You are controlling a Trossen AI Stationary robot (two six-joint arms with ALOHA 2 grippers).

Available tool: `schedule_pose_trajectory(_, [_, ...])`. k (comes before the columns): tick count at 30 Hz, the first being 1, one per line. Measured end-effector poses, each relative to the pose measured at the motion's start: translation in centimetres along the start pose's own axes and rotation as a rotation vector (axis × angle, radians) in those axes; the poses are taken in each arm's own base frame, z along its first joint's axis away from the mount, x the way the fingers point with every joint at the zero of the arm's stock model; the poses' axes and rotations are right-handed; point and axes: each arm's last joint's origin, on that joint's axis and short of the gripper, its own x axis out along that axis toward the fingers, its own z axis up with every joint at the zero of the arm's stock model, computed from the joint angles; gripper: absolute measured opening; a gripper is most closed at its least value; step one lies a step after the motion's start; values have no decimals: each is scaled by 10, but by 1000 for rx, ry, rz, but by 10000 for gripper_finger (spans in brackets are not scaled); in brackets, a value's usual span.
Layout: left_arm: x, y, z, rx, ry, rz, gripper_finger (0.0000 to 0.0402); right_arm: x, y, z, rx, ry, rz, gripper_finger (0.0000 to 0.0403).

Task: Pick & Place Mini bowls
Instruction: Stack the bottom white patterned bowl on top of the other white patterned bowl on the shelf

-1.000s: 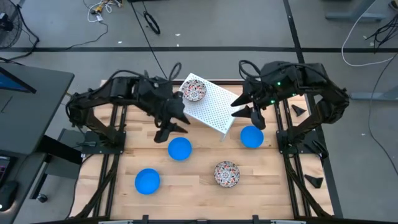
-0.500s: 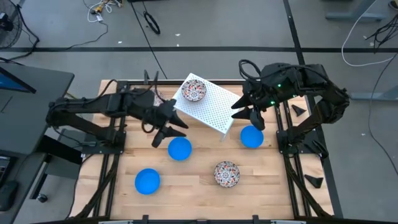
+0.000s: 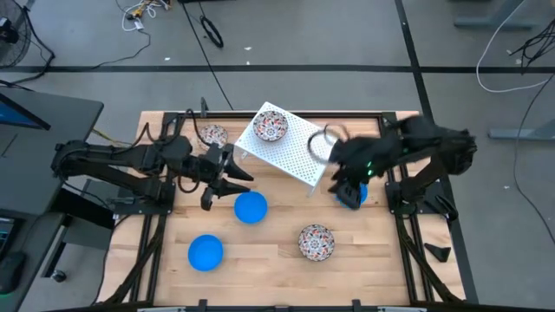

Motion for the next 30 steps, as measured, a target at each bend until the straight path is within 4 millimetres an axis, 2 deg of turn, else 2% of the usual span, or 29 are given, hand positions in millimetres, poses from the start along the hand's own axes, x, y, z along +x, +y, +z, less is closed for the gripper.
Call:
schedule_pose_trajectory(4, [0,-1,0,-19,1,-13,160,32,5,-10,59,101,-60,185])
schedule_pose_trajectory(9, [0,-2,0,-19,9,-34,160,70,0,-26,180,228,-185,185])
schedule_pose_trajectory(14, [0,-1,-2,-23,32,-27,160,105,-2,-40,308,266,-253,185])
schedule_pose_trajectory(21, [0,0,-5,-29,65,-17,160,141,-2,-56,410,263,-273,185])
schedule_pose_trajectory(30, [0,0,-8,-35,100,-38,160,177,-5,-79,436,272,-284,185])
